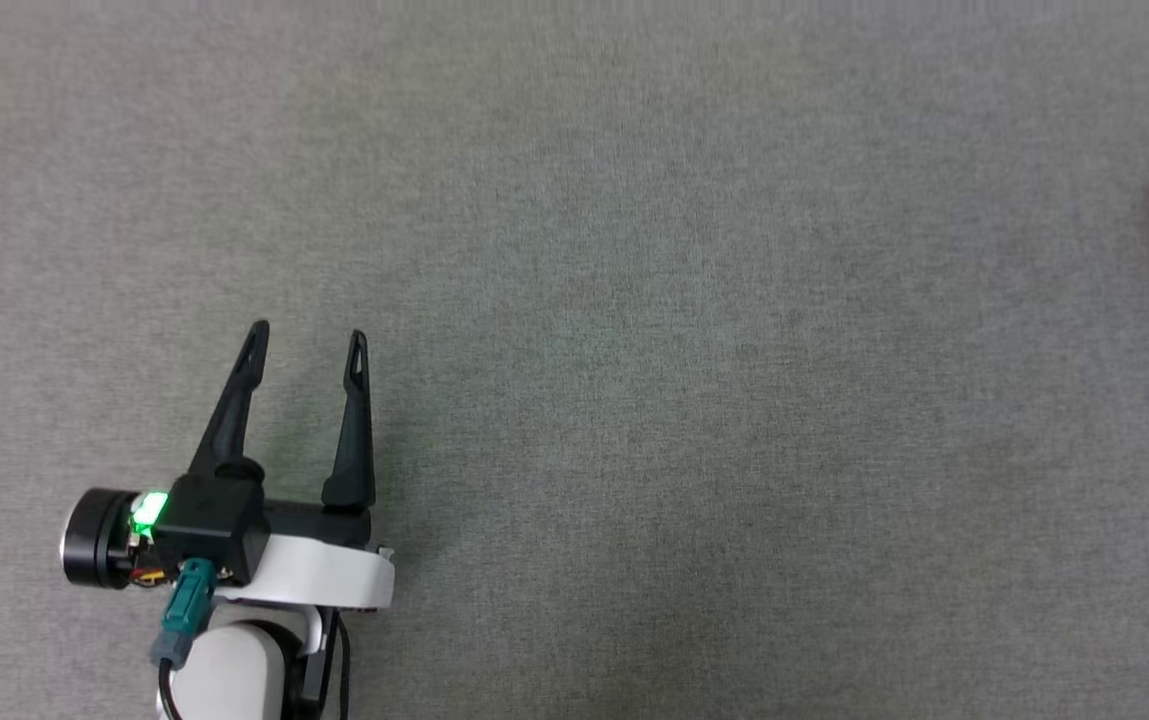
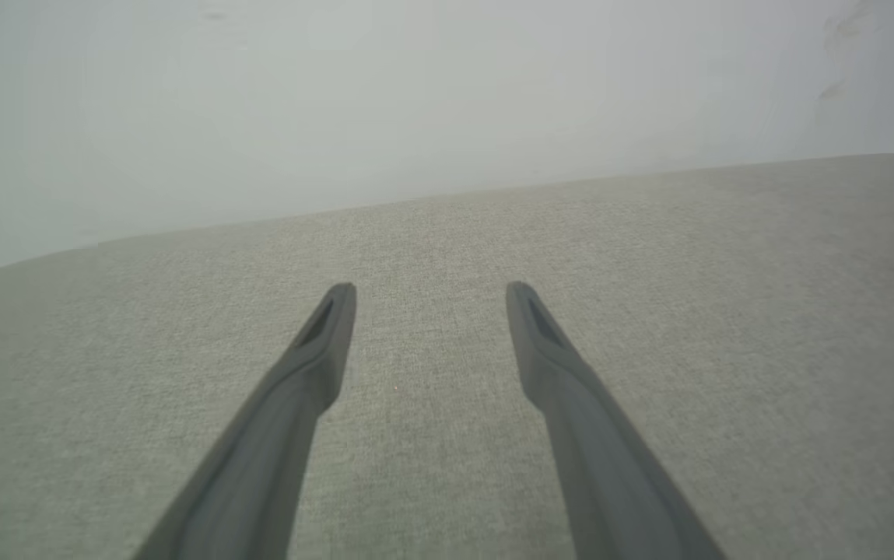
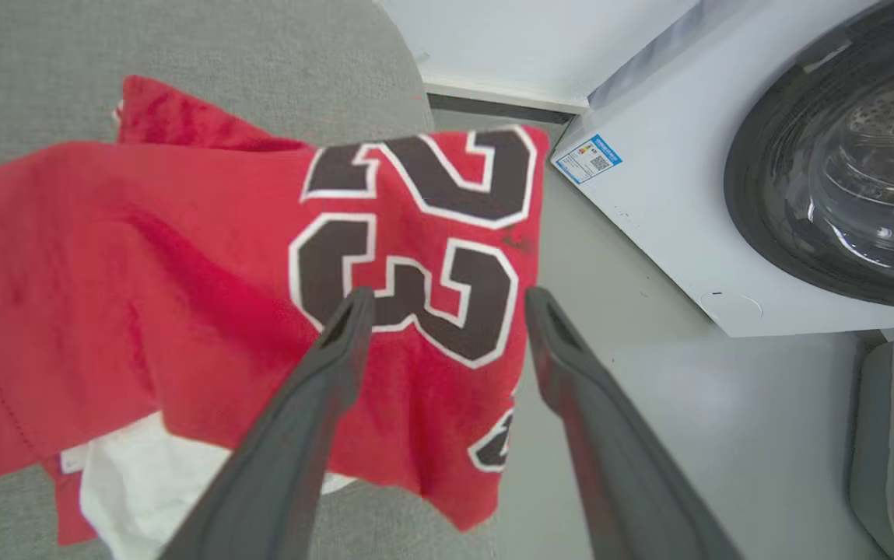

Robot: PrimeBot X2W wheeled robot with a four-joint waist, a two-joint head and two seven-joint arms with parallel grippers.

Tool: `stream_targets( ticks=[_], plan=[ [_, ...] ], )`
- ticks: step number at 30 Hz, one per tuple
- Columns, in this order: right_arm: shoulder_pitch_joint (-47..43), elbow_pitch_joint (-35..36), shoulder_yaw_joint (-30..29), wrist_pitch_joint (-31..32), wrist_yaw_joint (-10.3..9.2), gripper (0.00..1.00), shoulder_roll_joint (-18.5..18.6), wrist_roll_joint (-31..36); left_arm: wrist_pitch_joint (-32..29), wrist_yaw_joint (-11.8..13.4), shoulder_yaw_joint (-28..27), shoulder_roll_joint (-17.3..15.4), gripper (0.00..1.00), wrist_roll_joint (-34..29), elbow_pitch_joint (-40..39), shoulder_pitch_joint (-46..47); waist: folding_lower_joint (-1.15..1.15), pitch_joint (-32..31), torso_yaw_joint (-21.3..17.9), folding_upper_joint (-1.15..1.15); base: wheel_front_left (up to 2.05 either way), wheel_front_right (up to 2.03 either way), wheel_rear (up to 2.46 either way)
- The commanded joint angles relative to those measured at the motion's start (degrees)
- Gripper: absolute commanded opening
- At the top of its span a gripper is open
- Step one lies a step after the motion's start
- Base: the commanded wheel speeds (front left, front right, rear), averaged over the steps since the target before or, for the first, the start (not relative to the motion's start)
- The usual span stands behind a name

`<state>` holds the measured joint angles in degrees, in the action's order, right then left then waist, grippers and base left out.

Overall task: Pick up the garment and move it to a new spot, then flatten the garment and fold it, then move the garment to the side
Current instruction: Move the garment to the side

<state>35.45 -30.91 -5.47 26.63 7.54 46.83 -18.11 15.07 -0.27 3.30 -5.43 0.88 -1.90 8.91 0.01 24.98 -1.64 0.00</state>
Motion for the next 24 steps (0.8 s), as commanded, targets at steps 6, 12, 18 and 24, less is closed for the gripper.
stream_targets(
  ticks=[6, 12, 18, 24],
  plan=[
    [-3.46, 4.14, -2.88, -7.73, -0.10, 1.00, -3.24, 3.70, 0.13, 0.69, -0.30, 0.27, 1.00, 0.44, 0.97, -2.97, -0.01, -7.16, 0.88, 0.00, 0.00, 0.00, 0.00],
    [-8.09, 12.43, -4.83, -17.06, -0.11, 1.00, -9.01, 6.66, 0.13, 1.29, -0.88, 0.52, 1.00, 0.85, 1.86, -6.73, -0.01, -12.96, 1.47, 0.00, 0.00, 0.00, 0.00],
    [-12.62, 20.83, -6.07, -24.69, -0.10, 1.00, -17.08, 9.12, 0.13, 1.40, -1.40, 0.52, 1.00, 0.88, 2.62, -9.49, -0.01, -17.31, 2.95, 0.00, 0.00, 0.00, 0.00],
    [-17.93, 27.90, -3.70, -33.13, -0.11, 1.00, -26.13, 10.03, 0.12, 1.20, -1.64, 0.14, 1.00, 0.61, 3.31, -11.12, -0.01, -20.31, 4.58, 0.00, 0.00, 0.00, 0.00]
  ],
)
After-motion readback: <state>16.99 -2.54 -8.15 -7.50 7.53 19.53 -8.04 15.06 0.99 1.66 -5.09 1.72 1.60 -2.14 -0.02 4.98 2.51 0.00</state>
